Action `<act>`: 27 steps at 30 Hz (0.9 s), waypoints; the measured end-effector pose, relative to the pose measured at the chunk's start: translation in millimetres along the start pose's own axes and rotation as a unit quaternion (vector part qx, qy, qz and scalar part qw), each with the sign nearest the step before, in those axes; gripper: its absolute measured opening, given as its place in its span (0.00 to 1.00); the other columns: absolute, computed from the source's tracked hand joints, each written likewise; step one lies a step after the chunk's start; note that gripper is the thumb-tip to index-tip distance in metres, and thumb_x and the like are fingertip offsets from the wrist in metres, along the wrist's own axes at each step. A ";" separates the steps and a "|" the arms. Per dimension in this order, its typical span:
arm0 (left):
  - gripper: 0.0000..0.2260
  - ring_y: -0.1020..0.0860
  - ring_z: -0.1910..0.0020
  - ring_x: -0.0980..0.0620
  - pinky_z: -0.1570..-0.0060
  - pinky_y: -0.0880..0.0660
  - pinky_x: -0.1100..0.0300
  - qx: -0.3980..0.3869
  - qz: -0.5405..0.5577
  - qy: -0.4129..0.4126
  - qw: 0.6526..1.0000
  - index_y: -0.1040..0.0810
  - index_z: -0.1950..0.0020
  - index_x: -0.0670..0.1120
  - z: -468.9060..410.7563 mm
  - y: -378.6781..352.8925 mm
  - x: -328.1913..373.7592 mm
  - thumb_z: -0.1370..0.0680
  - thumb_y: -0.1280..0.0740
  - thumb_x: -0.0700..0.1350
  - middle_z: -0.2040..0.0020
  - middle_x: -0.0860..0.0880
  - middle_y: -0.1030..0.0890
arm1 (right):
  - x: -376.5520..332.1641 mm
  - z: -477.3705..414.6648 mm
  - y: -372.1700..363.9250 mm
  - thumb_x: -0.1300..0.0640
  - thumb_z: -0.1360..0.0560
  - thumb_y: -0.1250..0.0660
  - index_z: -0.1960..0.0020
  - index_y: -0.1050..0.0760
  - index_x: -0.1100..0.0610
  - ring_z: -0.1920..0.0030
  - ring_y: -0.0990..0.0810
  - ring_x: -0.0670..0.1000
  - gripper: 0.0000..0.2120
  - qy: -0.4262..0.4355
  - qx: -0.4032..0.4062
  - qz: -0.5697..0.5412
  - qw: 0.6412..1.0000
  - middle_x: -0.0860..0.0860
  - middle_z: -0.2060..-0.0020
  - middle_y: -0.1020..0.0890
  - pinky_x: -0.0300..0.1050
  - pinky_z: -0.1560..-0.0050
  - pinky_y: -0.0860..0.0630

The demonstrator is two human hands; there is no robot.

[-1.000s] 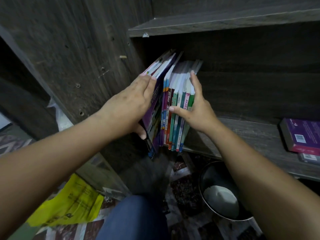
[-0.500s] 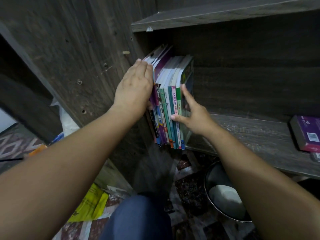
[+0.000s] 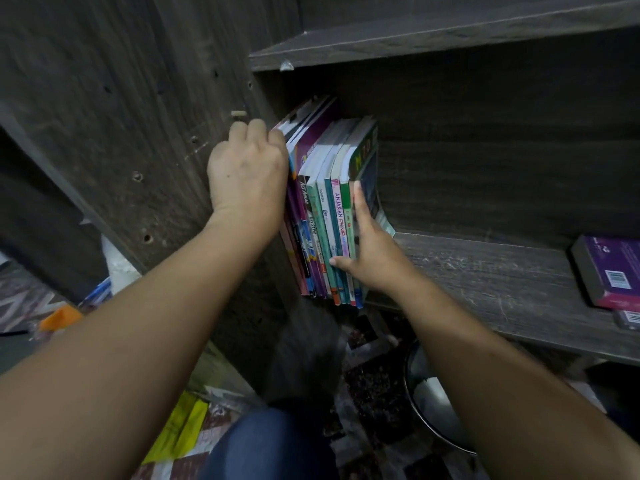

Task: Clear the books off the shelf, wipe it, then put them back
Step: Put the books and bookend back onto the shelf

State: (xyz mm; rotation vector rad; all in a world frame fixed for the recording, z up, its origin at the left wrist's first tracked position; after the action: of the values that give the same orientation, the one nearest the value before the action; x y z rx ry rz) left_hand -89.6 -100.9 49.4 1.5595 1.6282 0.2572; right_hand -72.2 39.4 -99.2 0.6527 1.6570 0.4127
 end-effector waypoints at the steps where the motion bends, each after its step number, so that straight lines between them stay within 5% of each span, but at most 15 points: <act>1: 0.15 0.23 0.53 0.45 0.65 0.33 0.55 0.009 -0.015 0.000 1.000 0.22 0.45 0.44 2.6 -2.7 1.3 0.30 0.28 0.43 0.53 0.46 0.22 | -0.8 -0.2 -0.8 0.49 0.37 0.20 0.31 0.76 0.32 0.26 0.38 0.54 0.66 0.007 0.001 -0.001 1.000 0.50 0.22 0.47 0.62 0.30 0.36; 3: 0.23 0.23 0.56 0.47 0.63 0.29 0.57 0.034 -0.038 -0.002 0.999 0.22 0.43 0.44 10.1 -5.5 0.6 0.35 0.23 0.48 0.55 0.47 0.22 | -3.3 -0.3 -3.1 0.45 0.42 0.18 0.27 0.74 0.38 0.23 0.49 0.51 0.69 0.018 0.025 0.001 1.000 0.48 0.22 0.53 0.57 0.26 0.42; 7: 0.36 0.25 0.50 0.41 0.54 0.28 0.50 0.040 0.053 -0.032 0.997 0.27 0.35 0.37 16.3 -10.7 -2.4 0.36 0.22 0.53 0.50 0.41 0.23 | -4.0 -2.9 -9.3 0.48 0.38 0.19 0.23 0.68 0.44 0.23 0.47 0.50 0.65 0.024 0.086 -0.003 0.996 0.49 0.21 0.52 0.51 0.27 0.42; 14: 0.32 0.24 0.53 0.48 0.57 0.29 0.55 0.075 -0.008 0.009 0.997 0.25 0.38 0.44 13.6 -12.6 5.4 0.35 0.27 0.62 0.51 0.48 0.23 | 0.9 -6.0 -8.8 0.52 0.36 0.20 0.26 0.68 0.36 0.26 0.37 0.51 0.63 0.019 0.101 -0.020 0.994 0.49 0.23 0.42 0.56 0.30 0.32; 20: 0.39 0.25 0.50 0.45 0.52 0.30 0.54 0.089 0.049 0.010 0.995 0.27 0.37 0.41 23.8 -14.8 3.4 0.40 0.24 0.61 0.49 0.45 0.23 | 1.4 2.6 -18.8 0.54 0.39 0.18 0.25 0.67 0.39 0.23 0.46 0.50 0.65 0.011 0.125 -0.031 0.992 0.49 0.22 0.46 0.56 0.28 0.38; 27: 0.36 0.26 0.52 0.44 0.54 0.32 0.52 0.096 0.047 0.010 0.994 0.29 0.32 0.47 26.5 -18.0 5.9 0.36 0.24 0.58 0.47 0.44 0.24 | 8.0 3.5 -8.6 0.67 0.38 0.23 0.28 0.57 0.27 0.34 0.28 0.48 0.60 -0.002 0.135 -0.091 0.987 0.45 0.30 0.32 0.50 0.38 0.24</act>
State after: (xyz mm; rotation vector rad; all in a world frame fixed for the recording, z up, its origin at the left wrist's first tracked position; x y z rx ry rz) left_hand -83.9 -109.7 18.5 1.7856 1.6369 0.1701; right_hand -71.1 37.4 -111.3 0.6926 1.7667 0.0553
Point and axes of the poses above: each hand's wrist, its own z-axis away from the middle knuckle, its own y-axis out of the back of the hand, x = y × z, the point moved 4 cm from there along -z, towards the middle knuckle
